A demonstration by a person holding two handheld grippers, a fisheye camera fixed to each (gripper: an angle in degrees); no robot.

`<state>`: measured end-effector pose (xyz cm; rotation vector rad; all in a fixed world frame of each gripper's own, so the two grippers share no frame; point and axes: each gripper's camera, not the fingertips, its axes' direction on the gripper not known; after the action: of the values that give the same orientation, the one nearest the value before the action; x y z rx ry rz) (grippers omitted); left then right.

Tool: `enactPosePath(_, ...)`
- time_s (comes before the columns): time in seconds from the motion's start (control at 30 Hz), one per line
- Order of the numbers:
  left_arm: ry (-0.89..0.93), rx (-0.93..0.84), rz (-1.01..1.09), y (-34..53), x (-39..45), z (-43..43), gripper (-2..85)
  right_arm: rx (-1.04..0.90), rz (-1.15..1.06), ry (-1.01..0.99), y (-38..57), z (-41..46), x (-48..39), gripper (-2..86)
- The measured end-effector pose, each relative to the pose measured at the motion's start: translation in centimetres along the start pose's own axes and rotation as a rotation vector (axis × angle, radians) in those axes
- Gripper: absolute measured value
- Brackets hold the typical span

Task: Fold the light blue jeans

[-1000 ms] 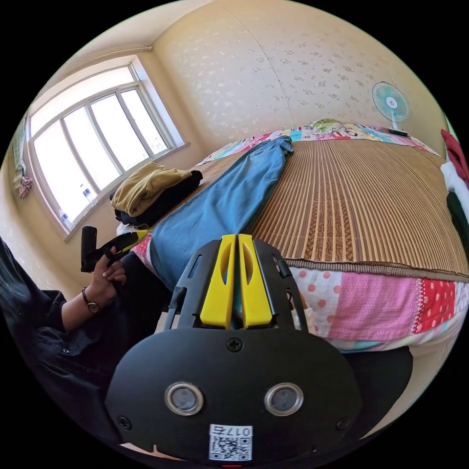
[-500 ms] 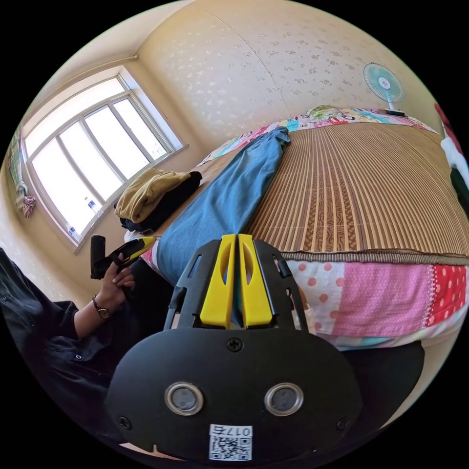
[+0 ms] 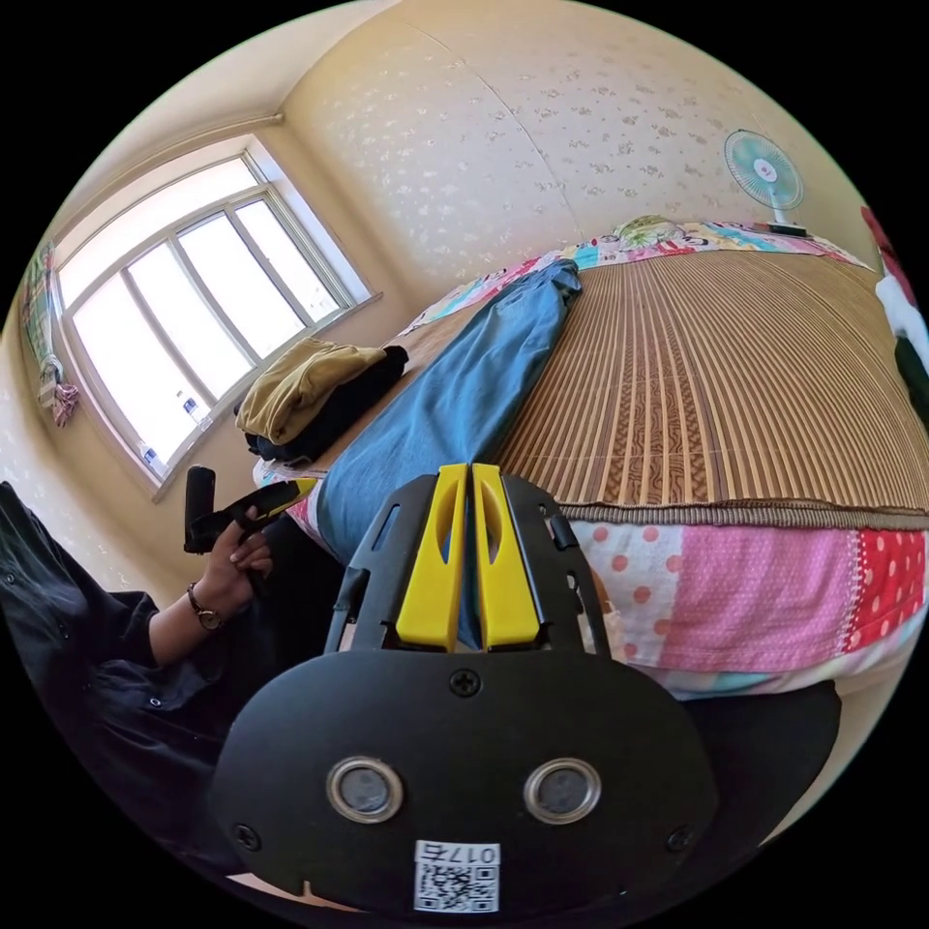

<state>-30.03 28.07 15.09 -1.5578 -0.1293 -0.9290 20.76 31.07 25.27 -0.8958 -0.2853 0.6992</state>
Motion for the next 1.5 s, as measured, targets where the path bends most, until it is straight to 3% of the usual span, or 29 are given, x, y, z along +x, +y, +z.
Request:
enactPosePath(0.27,0.047,-0.063,-0.009,-1.3,1.6,2.5,5.7,0.002,0.021,-0.018,-1.7,-0.2,-1.5,1.0)
enactPosePath(0.63,0.02,-0.067,0.02,-2.7,4.7,3.1,-0.3,0.014,-0.002,0.007,-4.5,-0.6,-5.0,1.2)
enactPosePath(0.8,-0.015,-0.081,0.013,-3.6,6.1,3.9,0.0,0.003,0.024,-0.008,-6.2,-0.4,-6.0,1.8)
enactPosePath(1.03,0.115,-0.052,-0.063,-4.9,5.3,4.4,4.8,0.039,0.082,-0.131,-8.5,-1.1,-6.2,4.9)
enactPosePath(1.2,0.097,-0.105,-0.048,-6.4,6.8,5.9,4.7,-0.078,0.035,-0.162,-11.2,1.1,-8.6,6.6)
enactPosePath(1.33,0.062,-0.221,0.002,-8.4,9.1,6.9,1.4,-0.154,0.02,-0.059,-13.1,1.3,-10.8,4.3)
enactPosePath(1.5,0.052,-0.613,0.109,-10.5,12.7,8.6,0.2,-0.503,0.04,-0.099,-15.2,0.1,-13.9,2.8)
